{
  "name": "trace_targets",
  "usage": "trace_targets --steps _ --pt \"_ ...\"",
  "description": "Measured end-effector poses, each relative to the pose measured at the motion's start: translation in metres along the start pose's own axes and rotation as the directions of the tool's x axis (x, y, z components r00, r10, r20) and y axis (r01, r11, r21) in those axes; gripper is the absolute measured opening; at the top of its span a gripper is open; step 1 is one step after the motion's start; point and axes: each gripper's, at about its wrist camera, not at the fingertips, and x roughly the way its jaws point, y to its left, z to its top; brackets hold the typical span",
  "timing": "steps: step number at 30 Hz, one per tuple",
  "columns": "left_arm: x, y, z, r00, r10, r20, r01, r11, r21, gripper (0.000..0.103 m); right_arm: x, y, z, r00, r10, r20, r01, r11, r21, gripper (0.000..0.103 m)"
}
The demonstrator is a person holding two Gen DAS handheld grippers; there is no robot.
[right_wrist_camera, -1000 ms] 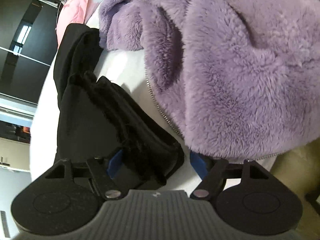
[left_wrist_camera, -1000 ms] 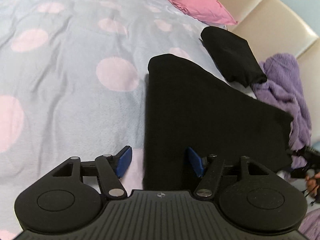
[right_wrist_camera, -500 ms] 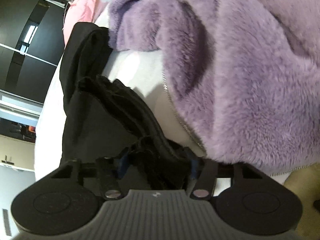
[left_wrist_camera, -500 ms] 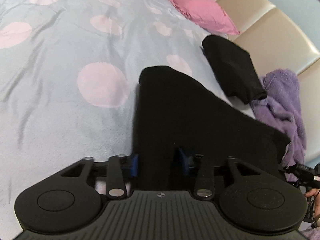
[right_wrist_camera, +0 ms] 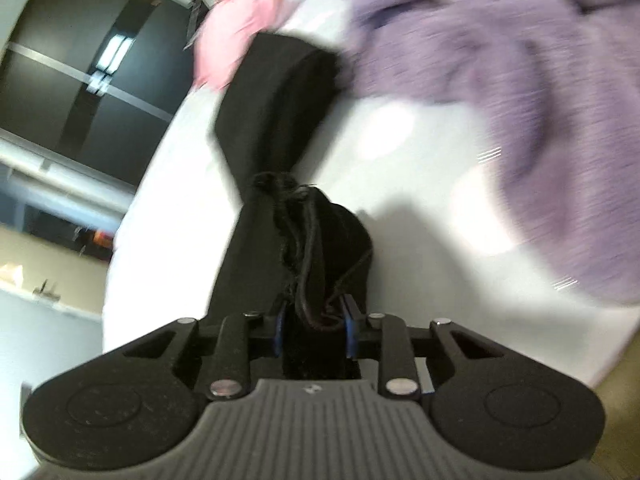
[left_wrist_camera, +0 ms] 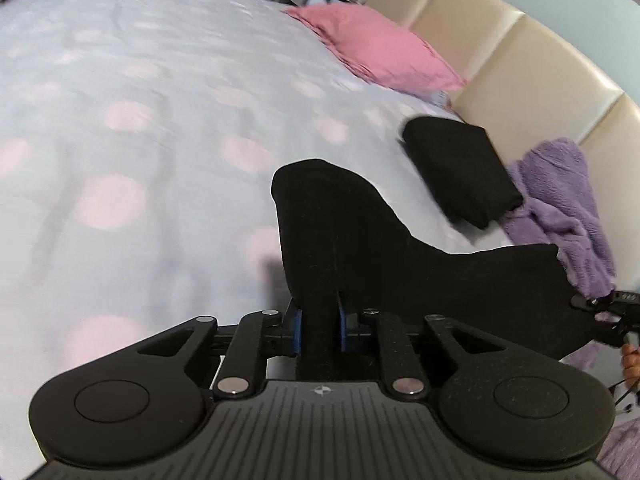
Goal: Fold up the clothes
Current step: 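Lift the folded jeans end with both tools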
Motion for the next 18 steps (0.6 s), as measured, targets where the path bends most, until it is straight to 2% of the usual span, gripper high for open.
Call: trace_targets --steps 4,8,11,14,16,18 --pt "-0.06 0.043 -0.008 0.995 0.09 0.032 -0.091 0.996 0.017 0.014 0.034 0.045 -0.034 0.994 0.095 -0.061 -0.097 0.995 -0.025 0.029" --pt "-0.1 0.088 -0.028 0.985 0.166 0.051 -0.165 0.986 -0.018 0.014 0.064 0.081 -0.073 0.98 0.141 -0.142 -0.154 0.985 -0.079 0.029" --pt "-0.103 0.117 -0.044 0.982 0.189 0.03 -0.187 0.98 -0.065 0.014 0.08 0.097 -0.095 0.971 0.13 -0.201 -0.158 0.979 -0.13 0.028" --pt "-0.09 0.134 -0.061 0.979 0.202 -0.01 -0.202 0.974 -0.098 0.016 0.087 0.102 -0.105 0.973 0.069 -0.222 -0.111 0.976 -0.186 0.028" --pt "-0.077 0.138 -0.071 0.974 0.223 -0.034 -0.225 0.969 -0.098 0.02 0.087 0.1 -0.107 0.975 0.032 -0.221 -0.081 0.972 -0.218 0.029" --pt "-0.075 0.138 -0.074 0.964 0.262 -0.037 -0.264 0.959 -0.102 0.031 0.089 0.097 -0.108 0.976 0.024 -0.218 -0.073 0.973 -0.219 0.029"
